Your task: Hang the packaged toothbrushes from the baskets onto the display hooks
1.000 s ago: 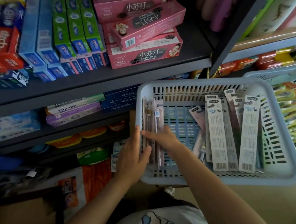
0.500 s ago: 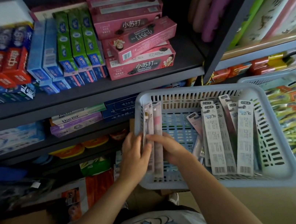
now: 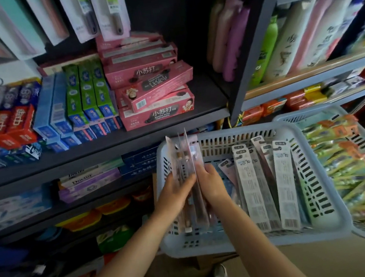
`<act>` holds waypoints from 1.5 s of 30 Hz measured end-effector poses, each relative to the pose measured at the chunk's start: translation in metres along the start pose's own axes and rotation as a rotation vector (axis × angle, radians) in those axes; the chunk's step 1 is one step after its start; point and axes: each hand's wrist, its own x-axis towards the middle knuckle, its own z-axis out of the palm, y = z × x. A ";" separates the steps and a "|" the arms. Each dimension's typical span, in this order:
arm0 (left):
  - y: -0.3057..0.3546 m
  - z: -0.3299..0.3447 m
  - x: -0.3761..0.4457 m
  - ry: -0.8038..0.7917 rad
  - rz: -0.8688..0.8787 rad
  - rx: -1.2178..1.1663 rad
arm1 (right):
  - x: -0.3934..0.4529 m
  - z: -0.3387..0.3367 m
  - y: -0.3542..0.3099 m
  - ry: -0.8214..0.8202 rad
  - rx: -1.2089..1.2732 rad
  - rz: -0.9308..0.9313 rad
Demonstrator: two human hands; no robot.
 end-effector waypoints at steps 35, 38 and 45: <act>0.177 -0.158 -0.073 0.376 0.409 -0.524 | -0.075 0.049 -0.210 -0.367 0.207 -0.512; 0.198 -0.167 -0.078 0.409 0.471 -0.515 | -0.079 0.043 -0.228 -0.390 0.264 -0.656; 0.235 -0.164 -0.080 0.379 0.563 -0.478 | -0.080 0.027 -0.266 -0.235 0.340 -0.819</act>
